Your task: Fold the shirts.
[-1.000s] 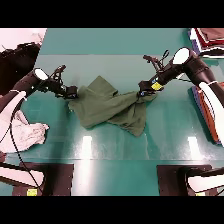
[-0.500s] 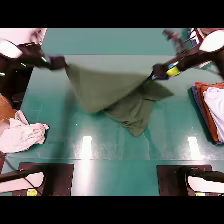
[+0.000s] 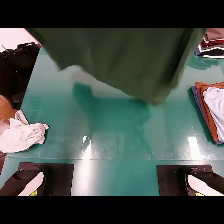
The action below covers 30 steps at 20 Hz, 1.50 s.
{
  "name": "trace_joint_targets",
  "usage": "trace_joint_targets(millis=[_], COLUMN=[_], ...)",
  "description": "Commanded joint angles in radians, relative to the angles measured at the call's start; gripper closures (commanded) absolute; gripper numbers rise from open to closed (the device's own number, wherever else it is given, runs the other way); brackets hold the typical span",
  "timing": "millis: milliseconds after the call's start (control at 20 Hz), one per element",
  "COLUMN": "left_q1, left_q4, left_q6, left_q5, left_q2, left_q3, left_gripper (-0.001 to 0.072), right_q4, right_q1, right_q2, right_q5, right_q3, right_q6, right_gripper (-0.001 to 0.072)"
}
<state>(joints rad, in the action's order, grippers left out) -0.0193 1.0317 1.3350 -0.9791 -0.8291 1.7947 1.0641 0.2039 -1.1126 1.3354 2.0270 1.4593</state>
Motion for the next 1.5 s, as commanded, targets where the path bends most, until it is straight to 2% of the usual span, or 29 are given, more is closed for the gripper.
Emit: trace_joint_targets(millis=[0, 200, 400, 550, 750, 850, 950, 1150, 1300, 1350, 1400, 1450], left_q1=[-0.001, -0.001, -0.001, -0.001, -0.001, -0.001, -0.001, -0.001, -0.002, -0.003, -0.003, -0.009], left_q4=[-0.024, -0.056, -0.039, -0.007, -0.005, 0.0, 0.003, 0.014, 0.008, 0.008, 0.009, 0.013], left_q6=[0.001, 0.001, 0.001, 0.023, 0.03, 0.029, 0.026, 0.011, 0.04, 0.045, 0.045, 0.046], left_q5=[0.039, 0.043, -0.035, -0.145, -0.188, -0.161, -0.081, 0.151, 0.237, 0.239, 0.23, 0.2], left_q2=[0.103, 0.109, 0.048, -0.047, -0.195, -0.282, -0.384, -0.603, -0.676, -0.677, -0.67, -0.663], left_q3=[0.064, 0.097, 0.096, 0.032, -0.207, -0.347, -0.463, -0.526, -0.526, -0.526, -0.523, -0.515], left_gripper=[0.0683, 0.0683, 0.0683, 0.0683, 0.0682, 0.0682, 0.0682, 0.0682, 0.0677, 0.0462, 0.0141, 0.0087], right_q4=[0.013, 0.01, 0.009, 0.01, 0.012, 0.011, 0.01, 0.005, 0.002, 0.001, 0.002, 0.001], right_q1=[-0.045, -0.107, -0.115, -0.055, 0.0, 0.0, 0.0, 0.0, -0.002, -0.002, -0.005, -0.011], right_q2=[0.135, 0.21, 0.179, 0.076, -0.164, -0.319, -0.477, -0.715, -0.793, -0.802, -0.805, -0.798], right_q5=[-0.094, -0.135, -0.135, -0.127, -0.063, 0.015, 0.063, 0.013, -0.016, -0.016, -0.015, -0.013], right_q3=[-0.032, -0.064, -0.064, -0.064, -0.064, -0.064, -0.064, -0.064, -0.064, -0.064, -0.064, -0.064], right_q6=[-0.004, -0.006, -0.006, -0.005, -0.003, -0.001, -0.001, -0.002, -0.002, -0.002, -0.002, -0.002], right_gripper=[0.0697, 0.0698, 0.0698, 0.0698, 0.0697, 0.0698, 0.0698, 0.0697, 0.0695, 0.0616, 0.0376, 0.0329])
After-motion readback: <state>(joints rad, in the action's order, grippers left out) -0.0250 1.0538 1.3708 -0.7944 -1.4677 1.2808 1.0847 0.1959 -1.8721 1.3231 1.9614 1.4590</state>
